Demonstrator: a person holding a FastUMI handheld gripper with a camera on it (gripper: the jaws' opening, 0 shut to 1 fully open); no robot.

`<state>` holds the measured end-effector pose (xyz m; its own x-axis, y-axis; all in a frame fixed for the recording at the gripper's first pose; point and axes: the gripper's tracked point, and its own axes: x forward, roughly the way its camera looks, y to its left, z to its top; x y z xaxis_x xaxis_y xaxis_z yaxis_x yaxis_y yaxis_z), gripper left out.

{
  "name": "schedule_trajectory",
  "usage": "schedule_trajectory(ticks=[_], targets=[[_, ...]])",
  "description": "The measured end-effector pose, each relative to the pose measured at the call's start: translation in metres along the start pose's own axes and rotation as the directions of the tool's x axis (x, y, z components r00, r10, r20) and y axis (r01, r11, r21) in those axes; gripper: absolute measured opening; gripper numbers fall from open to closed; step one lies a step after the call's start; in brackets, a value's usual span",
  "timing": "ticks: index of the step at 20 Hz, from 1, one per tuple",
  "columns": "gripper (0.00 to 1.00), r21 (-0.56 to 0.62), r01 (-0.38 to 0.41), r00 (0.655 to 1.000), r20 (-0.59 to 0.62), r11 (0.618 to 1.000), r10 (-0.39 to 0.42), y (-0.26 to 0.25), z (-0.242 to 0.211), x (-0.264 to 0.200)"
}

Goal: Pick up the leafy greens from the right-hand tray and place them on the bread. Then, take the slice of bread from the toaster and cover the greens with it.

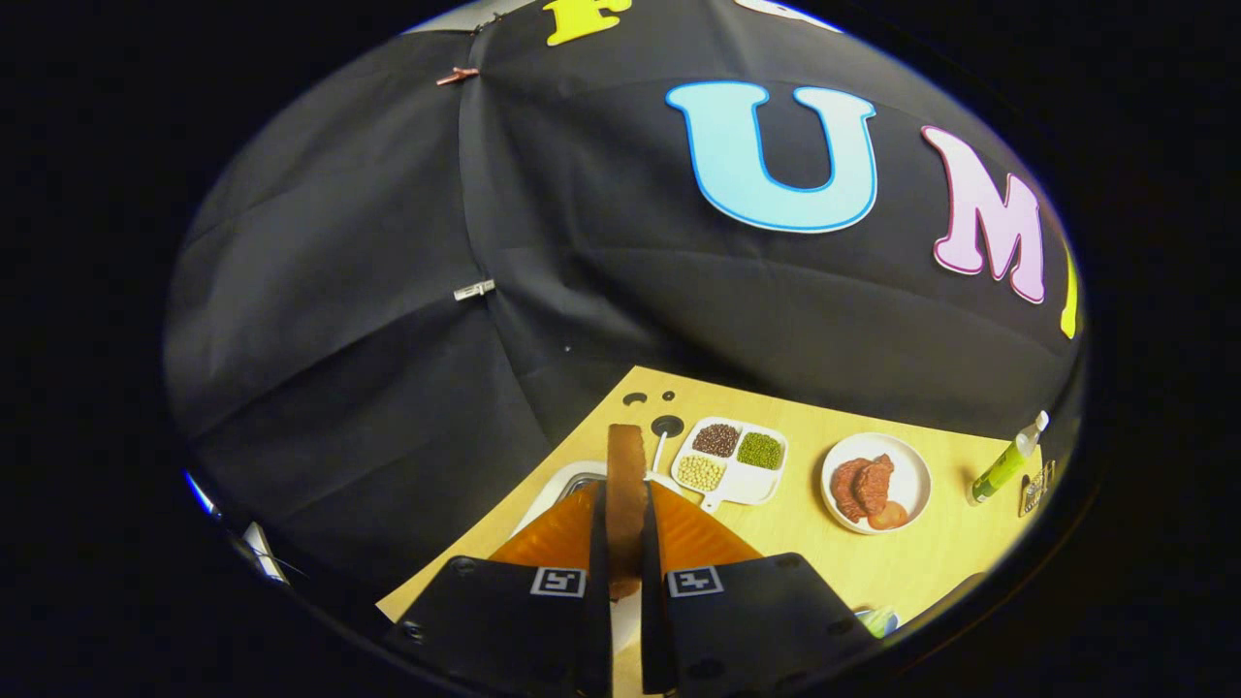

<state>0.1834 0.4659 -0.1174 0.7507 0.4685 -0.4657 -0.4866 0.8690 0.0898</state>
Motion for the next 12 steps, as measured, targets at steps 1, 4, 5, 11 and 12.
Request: schedule_trajectory(ticks=[1,4,5,11,12], targets=[[0.16,0.012,0.002,1.000,0.015,1.000,-0.002,-0.007,0.006,-0.008],[0.16,0.068,0.006,0.999,0.035,0.998,-0.008,-0.032,0.009,-0.034],[0.16,0.083,0.014,0.999,0.037,0.996,-0.018,-0.044,0.007,-0.041],[0.16,0.134,0.104,0.993,-0.073,0.986,-0.095,-0.125,-0.070,-0.075],[0.16,0.137,0.122,0.990,-0.091,0.983,-0.110,-0.138,-0.085,-0.079]])
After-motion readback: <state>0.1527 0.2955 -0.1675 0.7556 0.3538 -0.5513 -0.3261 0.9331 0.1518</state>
